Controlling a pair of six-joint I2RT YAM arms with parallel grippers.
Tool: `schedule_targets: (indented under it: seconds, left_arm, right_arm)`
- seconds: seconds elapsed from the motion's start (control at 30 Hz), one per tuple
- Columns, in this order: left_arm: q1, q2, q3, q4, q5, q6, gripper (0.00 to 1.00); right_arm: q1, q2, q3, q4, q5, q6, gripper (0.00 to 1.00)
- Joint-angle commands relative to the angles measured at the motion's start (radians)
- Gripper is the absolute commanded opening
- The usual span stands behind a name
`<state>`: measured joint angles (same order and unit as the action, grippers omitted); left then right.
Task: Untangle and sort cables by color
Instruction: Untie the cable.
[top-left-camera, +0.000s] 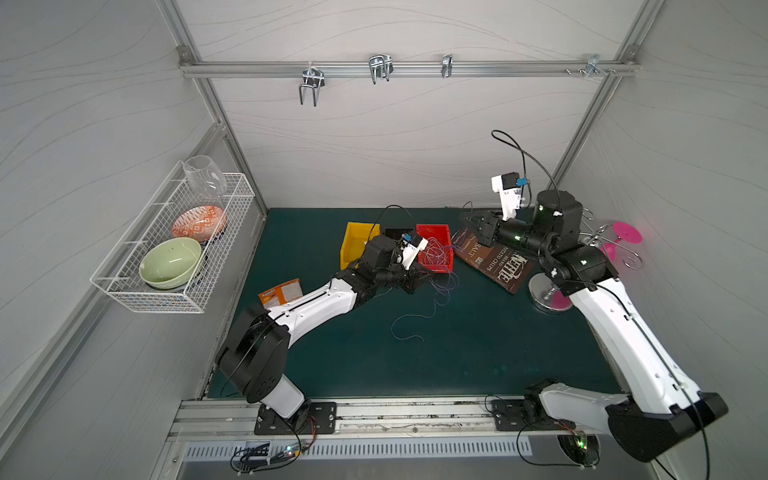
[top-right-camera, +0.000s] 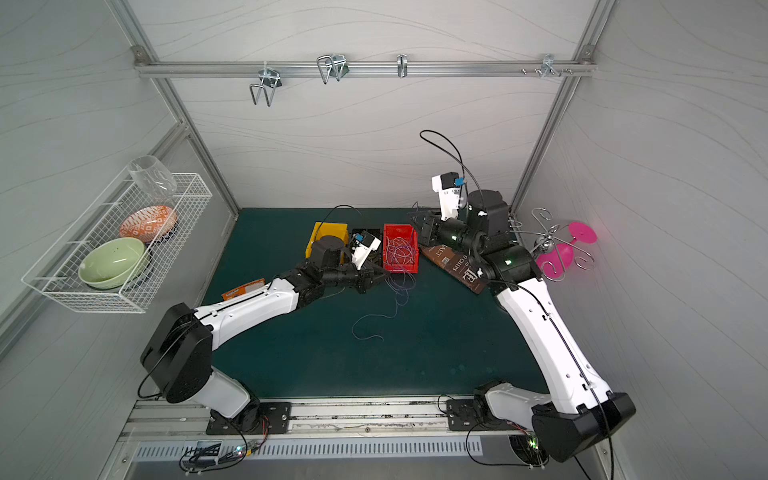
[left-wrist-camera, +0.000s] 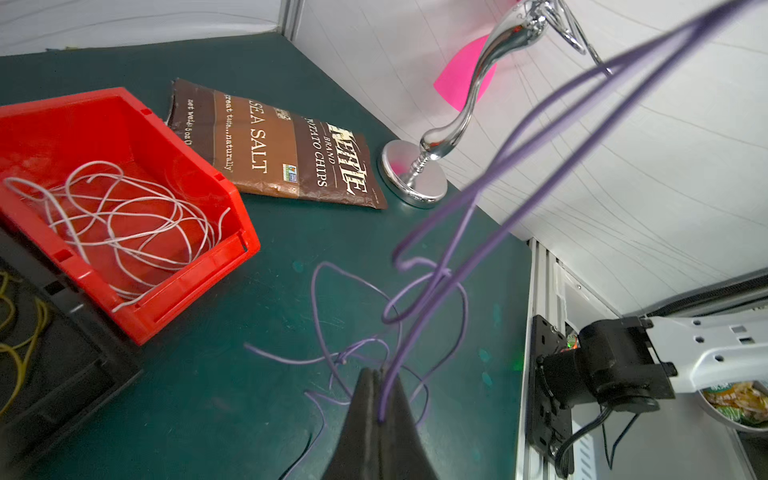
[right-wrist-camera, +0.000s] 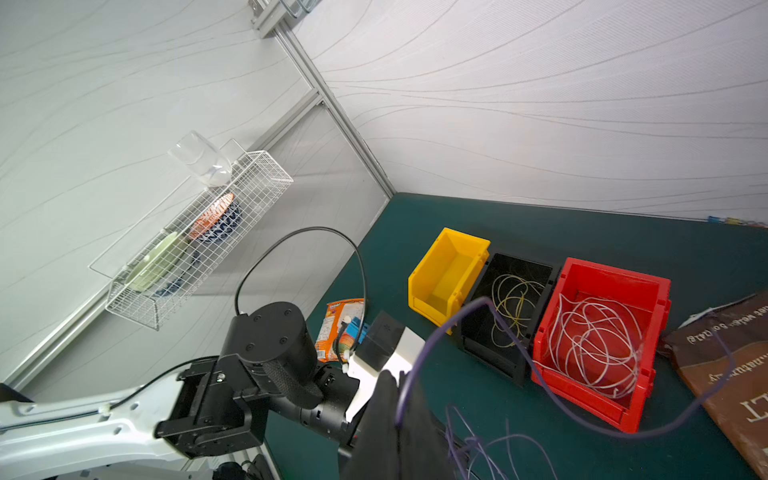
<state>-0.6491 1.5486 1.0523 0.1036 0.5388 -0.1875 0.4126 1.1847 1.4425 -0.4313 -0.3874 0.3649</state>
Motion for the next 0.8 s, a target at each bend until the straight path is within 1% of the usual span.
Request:
schedule_targets:
  seconds: [0.0, 0.07, 0.1, 0.17, 0.23, 0.3, 0.37, 0.5, 0.53, 0.63, 0.7, 0.77]
  left_arm:
    - [0.009, -0.109, -0.001, -0.053, -0.104, 0.051, 0.0]
    - [0.044, -0.183, -0.049, -0.079, -0.162, 0.035, 0.0]
    - [0.073, -0.214, -0.074, -0.084, -0.164, 0.013, 0.0]
    - [0.163, -0.269, -0.117, -0.1, -0.126, -0.052, 0.0]
    - [0.237, -0.309, -0.14, -0.136, -0.109, -0.086, 0.0]
    - [0.284, -0.348, -0.147, -0.188, -0.123, -0.075, 0.0]
    - [0.31, -0.388, -0.146, -0.243, -0.171, -0.054, 0.0]
    - [0.324, -0.448, -0.133, -0.304, -0.235, -0.024, 0.0]
    - [0.326, -0.46, -0.129, -0.31, -0.239, -0.022, 0.0]
    - [0.326, -0.475, -0.12, -0.307, -0.203, -0.021, 0.0]
    - [0.325, -0.477, -0.117, -0.299, -0.182, -0.024, 0.0]
    - [0.325, -0.484, -0.116, -0.292, -0.181, -0.026, 0.0]
  right_arm:
    - [-0.058, -0.054, -0.004, -0.083, 0.049, -0.062, 0.0]
    - [-0.134, -0.086, -0.036, -0.119, 0.055, -0.08, 0.0]
    - [-0.165, -0.1, -0.051, -0.134, 0.055, -0.089, 0.0]
    - [-0.229, -0.124, -0.074, -0.174, 0.073, -0.119, 0.0]
    - [-0.277, -0.139, -0.09, -0.212, 0.093, -0.146, 0.0]
    - [-0.313, -0.143, -0.099, -0.245, 0.118, -0.171, 0.0]
    - [-0.34, -0.145, -0.113, -0.277, 0.152, -0.189, 0.0]
    - [-0.347, -0.139, -0.153, -0.316, 0.216, -0.203, 0.0]
    - [-0.347, -0.137, -0.167, -0.318, 0.212, -0.202, 0.0]
    - [-0.341, -0.12, -0.209, -0.299, 0.127, -0.191, 0.0]
    - [-0.309, -0.096, -0.221, -0.298, 0.12, -0.19, 0.0]
    - [-0.242, -0.069, -0.233, -0.299, 0.156, -0.202, 0.0]
